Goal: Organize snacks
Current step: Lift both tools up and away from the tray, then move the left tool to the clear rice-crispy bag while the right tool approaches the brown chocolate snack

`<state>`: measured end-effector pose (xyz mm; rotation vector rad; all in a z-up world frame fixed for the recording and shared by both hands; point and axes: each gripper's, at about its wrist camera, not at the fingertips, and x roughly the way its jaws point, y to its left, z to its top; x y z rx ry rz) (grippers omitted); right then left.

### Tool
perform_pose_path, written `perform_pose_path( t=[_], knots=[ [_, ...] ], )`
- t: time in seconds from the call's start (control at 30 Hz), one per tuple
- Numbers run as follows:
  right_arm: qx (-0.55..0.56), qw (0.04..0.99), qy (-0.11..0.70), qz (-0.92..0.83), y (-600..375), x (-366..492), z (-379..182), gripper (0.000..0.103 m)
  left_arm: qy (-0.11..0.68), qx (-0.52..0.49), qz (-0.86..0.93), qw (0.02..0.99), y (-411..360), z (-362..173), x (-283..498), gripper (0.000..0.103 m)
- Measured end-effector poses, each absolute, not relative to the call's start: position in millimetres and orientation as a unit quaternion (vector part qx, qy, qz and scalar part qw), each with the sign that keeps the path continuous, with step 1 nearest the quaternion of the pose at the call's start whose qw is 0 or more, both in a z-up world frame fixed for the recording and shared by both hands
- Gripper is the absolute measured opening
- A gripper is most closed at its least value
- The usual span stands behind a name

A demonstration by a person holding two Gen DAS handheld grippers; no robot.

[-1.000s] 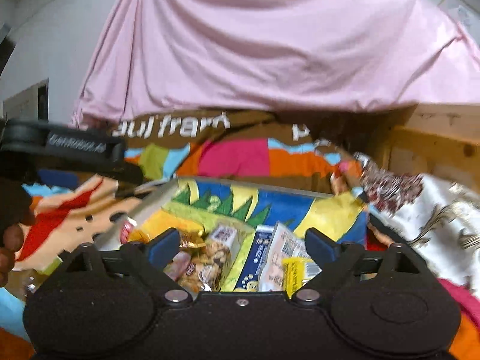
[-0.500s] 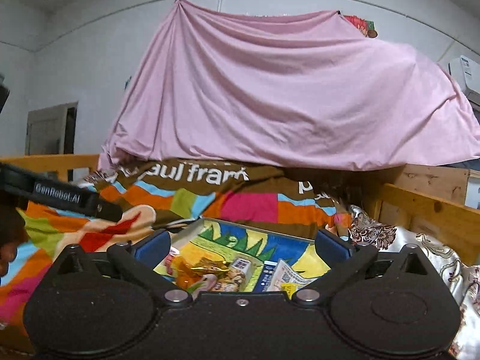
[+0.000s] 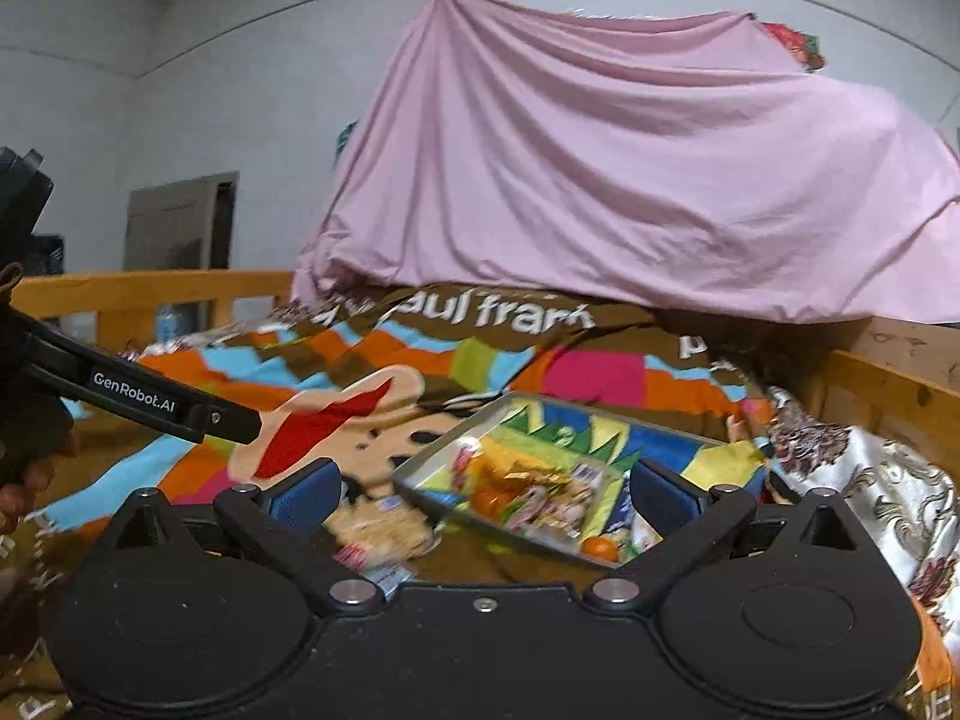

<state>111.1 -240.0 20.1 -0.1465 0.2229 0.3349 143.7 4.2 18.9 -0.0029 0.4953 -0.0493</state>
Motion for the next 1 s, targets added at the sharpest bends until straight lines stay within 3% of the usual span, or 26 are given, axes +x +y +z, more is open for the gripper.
perform_pose_path(
  t=[0.43,1.0],
  knots=[
    [-0.105,0.957,0.17,0.212,-212.5,121.7,-3.9,0.102,0.286,0.03,-0.031,0.957,20.0,-9.6,126.1,0.102],
    [-0.173,0.914,0.242,0.276,-182.0,173.1,-53.9,0.102,0.331,0.072,-0.031,0.94,50.7,-39.9,161.0,0.103]
  ],
)
